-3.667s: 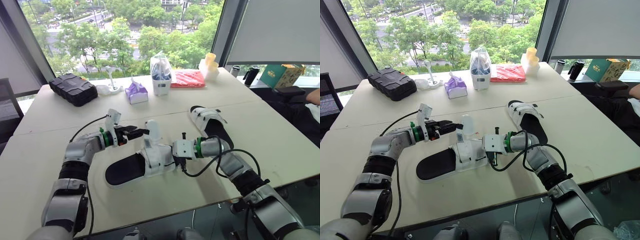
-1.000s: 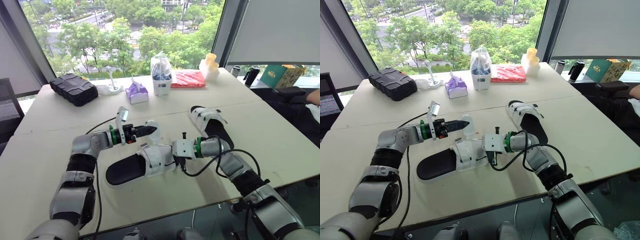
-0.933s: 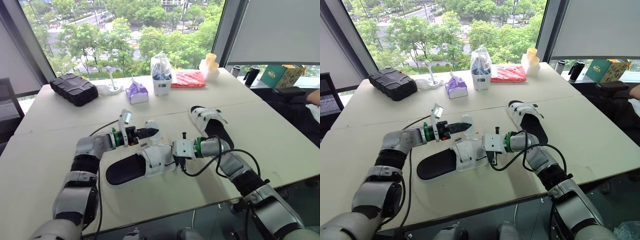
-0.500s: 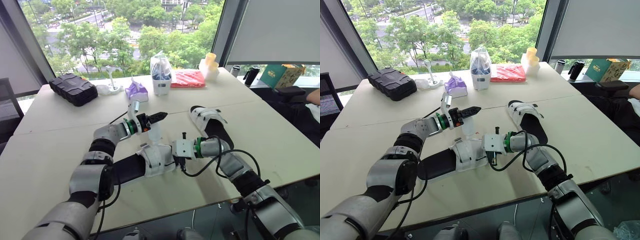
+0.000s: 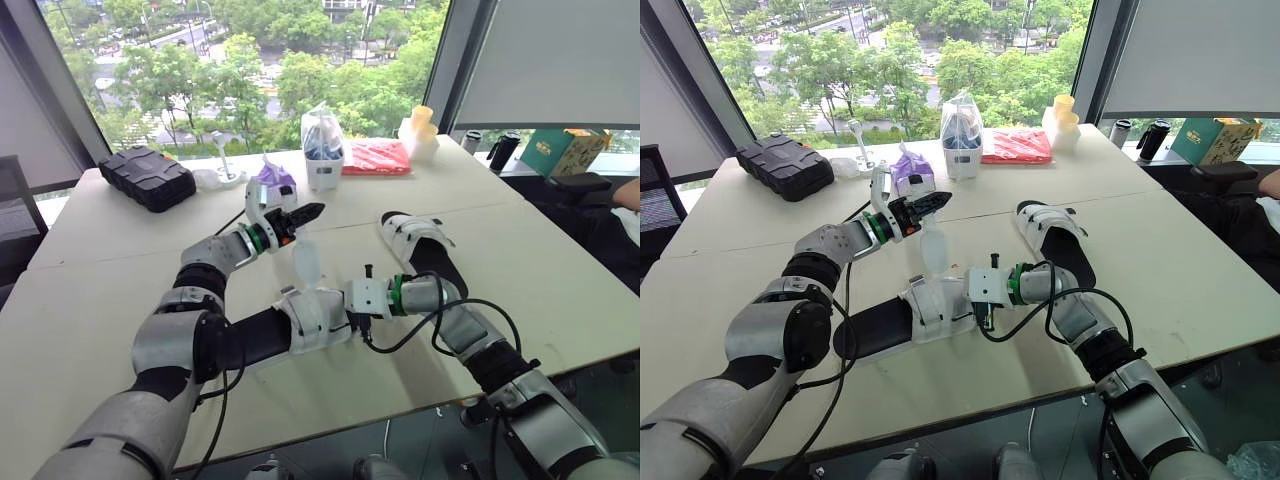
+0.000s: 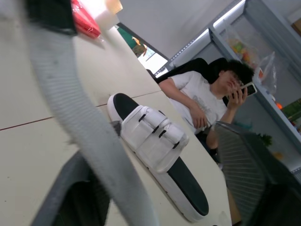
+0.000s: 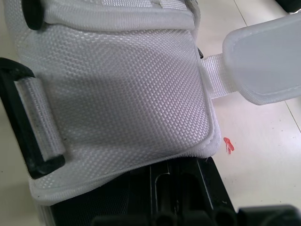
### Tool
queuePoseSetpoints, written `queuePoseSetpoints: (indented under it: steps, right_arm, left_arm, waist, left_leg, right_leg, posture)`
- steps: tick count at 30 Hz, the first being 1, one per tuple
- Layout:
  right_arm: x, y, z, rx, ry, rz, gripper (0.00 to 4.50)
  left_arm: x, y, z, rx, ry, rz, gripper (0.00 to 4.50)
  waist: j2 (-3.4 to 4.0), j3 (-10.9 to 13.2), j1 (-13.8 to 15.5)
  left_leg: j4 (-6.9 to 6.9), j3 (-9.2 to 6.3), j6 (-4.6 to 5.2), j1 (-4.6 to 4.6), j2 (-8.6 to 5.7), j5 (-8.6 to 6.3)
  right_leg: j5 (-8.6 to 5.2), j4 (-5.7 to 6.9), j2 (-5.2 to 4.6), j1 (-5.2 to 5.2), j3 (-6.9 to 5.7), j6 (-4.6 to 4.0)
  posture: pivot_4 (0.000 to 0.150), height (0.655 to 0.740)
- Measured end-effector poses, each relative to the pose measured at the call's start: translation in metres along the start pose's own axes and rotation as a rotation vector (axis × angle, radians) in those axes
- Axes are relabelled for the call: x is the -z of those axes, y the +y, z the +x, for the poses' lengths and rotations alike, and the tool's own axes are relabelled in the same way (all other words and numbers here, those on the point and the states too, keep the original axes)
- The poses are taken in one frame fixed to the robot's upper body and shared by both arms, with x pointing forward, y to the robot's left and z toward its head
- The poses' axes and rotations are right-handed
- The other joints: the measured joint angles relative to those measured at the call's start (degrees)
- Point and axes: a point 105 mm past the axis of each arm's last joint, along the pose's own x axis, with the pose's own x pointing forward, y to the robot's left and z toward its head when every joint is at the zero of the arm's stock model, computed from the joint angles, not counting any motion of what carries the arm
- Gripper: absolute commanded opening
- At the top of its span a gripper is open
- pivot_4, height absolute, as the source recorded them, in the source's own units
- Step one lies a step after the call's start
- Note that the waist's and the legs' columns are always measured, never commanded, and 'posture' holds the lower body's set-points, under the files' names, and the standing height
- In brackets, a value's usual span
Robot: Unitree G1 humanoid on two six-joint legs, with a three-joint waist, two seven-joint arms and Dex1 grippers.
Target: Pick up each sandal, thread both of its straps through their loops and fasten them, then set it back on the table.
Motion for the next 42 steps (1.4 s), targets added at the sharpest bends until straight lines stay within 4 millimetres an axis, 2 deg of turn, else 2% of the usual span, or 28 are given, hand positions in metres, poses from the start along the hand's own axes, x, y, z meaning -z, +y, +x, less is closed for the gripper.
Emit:
queuePoseSetpoints:
  steps: [3, 4, 13, 15, 17, 19, 22, 25, 28, 33, 34, 35, 37, 42]
  right_arm:
    - [0.000, 0.000, 0.000, 0.000, 0.000, 0.000, 0.00]
    - [0.000, 0.000, 0.000, -0.001, 0.000, 0.000, 0.00]
    - [0.000, 0.000, 0.001, -0.003, 0.000, -0.003, 0.00]
    - [-0.001, 0.001, 0.001, -0.006, -0.003, -0.005, 0.00]
    - [-0.002, 0.001, 0.002, -0.010, -0.006, -0.009, 0.00]
    - [-0.003, 0.002, 0.001, -0.014, -0.008, -0.011, 0.00]
    - [-0.002, 0.002, 0.000, -0.015, -0.007, -0.013, 0.00]
    - [-0.003, 0.003, 0.001, -0.020, -0.010, -0.016, 0.00]
    - [-0.004, 0.004, 0.001, -0.028, -0.012, -0.019, 0.00]
    - [-0.004, 0.004, 0.001, -0.028, -0.011, -0.018, 0.00]
    - [-0.004, 0.004, 0.001, -0.027, -0.010, -0.018, 0.00]
    - [-0.004, 0.004, 0.001, -0.027, -0.010, -0.018, 0.00]
    - [-0.004, 0.004, 0.001, -0.027, -0.010, -0.018, 0.00]
    - [-0.004, 0.004, 0.001, -0.027, -0.010, -0.018, 0.00]
  left_arm:
    - [-0.004, -0.007, 0.001, 0.033, 0.014, 0.053, 0.14]
    - [-0.004, -0.010, 0.001, 0.049, 0.026, 0.083, 0.06]
    - [0.013, -0.053, -0.018, 0.298, 0.146, 0.373, 0.06]
    - [0.017, -0.072, -0.027, 0.389, 0.177, 0.467, 0.06]
    - [0.033, -0.092, -0.042, 0.509, 0.240, 0.612, 0.06]
    - [0.055, -0.102, -0.060, 0.616, 0.328, 0.739, 0.06]
    - [0.079, -0.105, -0.083, 0.721, 0.456, 0.856, 0.06]
    - [0.084, -0.111, -0.087, 0.793, 0.478, 0.973, 0.06]
    - [0.097, -0.116, -0.091, 0.912, 0.503, 1.150, 0.06]
    - [0.120, -0.108, -0.090, 1.073, 0.557, 1.437, 0.06]
    - [0.123, -0.105, -0.090, 1.098, 0.577, 1.493, 0.59]
    - [0.126, -0.101, -0.089, 1.112, 0.591, 1.540, 0.86]
    - [0.129, -0.093, -0.088, 1.132, 0.627, 1.626, 1.77]
    - [0.127, -0.077, -0.084, 1.147, 0.633, 1.838, 4.28]
  waist:
    - [0.00, 0.00, -0.01]
    - [0.00, 0.00, -0.02]
    - [0.02, 0.00, -0.08]
    - [0.05, -0.01, -0.18]
    - [0.07, -0.02, -0.29]
    - [0.09, -0.02, -0.26]
    - [0.10, -0.01, -0.07]
    - [0.10, 0.00, 0.21]
    - [0.10, 0.00, 0.21]
    - [0.10, -0.01, 0.31]
    - [0.10, -0.01, 0.31]
    - [0.11, -0.01, 0.31]
    - [0.11, -0.01, 0.32]
    - [0.11, -0.02, 0.32]
  left_leg:
    - [0.00, 0.00, 0.00, 0.00, 0.00, 0.00]
    - [0.00, 0.00, 0.00, 0.00, 0.00, 0.00]
    - [-0.02, 0.00, -0.02, 0.00, 0.01, 0.00]
    - [-0.04, 0.01, -0.03, 0.00, 0.01, 0.00]
    - [-0.13, 0.02, -0.04, 0.00, 0.02, -0.01]
    - [-0.15, 0.02, -0.09, 0.00, 0.05, -0.04]
    - [-0.15, 0.02, -0.10, 0.00, 0.07, -0.05]
    - [-0.11, 0.03, -0.09, -0.04, 0.07, -0.05]
    - [-0.12, 0.08, -0.05, -0.07, 0.06, -0.07]
    - [-0.10, 0.09, -0.03, -0.08, 0.06, -0.07]
    - [-0.09, 0.10, -0.03, -0.08, 0.06, -0.07]
    - [-0.08, 0.10, -0.03, -0.08, 0.06, -0.07]
    - [-0.06, 0.10, -0.02, -0.08, 0.06, -0.07]
    - [-0.06, 0.10, 0.01, -0.08, 0.06, -0.07]
  right_leg:
    - [0.00, 0.01, 0.00, 0.00, 0.00, 0.00]
    - [0.00, 0.01, 0.00, 0.00, 0.01, 0.00]
    - [0.01, 0.02, -0.02, -0.02, 0.09, -0.02]
    - [0.00, 0.00, -0.03, -0.02, 0.13, -0.03]
    - [0.00, -0.02, -0.06, -0.06, 0.23, -0.04]
    - [-0.01, -0.02, -0.12, -0.11, 0.27, -0.06]
    - [-0.13, -0.03, -0.13, -0.12, 0.28, -0.30]
    - [-0.15, -0.13, -0.16, -0.08, 0.27, -0.34]
    - [-0.16, -0.22, -0.20, -0.08, 0.27, -0.35]
    - [-0.17, -0.22, -0.23, -0.07, 0.26, -0.37]
    - [-0.17, -0.22, -0.24, -0.07, 0.26, -0.38]
    - [-0.17, -0.22, -0.24, -0.06, 0.26, -0.38]
    - [-0.17, -0.22, -0.24, -0.05, 0.26, -0.38]
    - [-0.17, -0.20, -0.23, -0.06, 0.24, -0.37]
  posture:
    - [0.150, 0.7400]
    - [0.150, 0.7400]
    - [0.150, 0.7400]
    - [0.150, 0.7400]
    - [0.150, 0.7400]
    - [0.150, 0.7400]
    - [0.150, 0.7400]
    - [0.150, 0.7400]
    - [0.150, 0.7400]
    - [0.150, 0.7400]
    - [0.150, 0.7400]
    - [0.150, 0.7400]
    - [0.150, 0.7400]
    - [0.150, 0.7400]
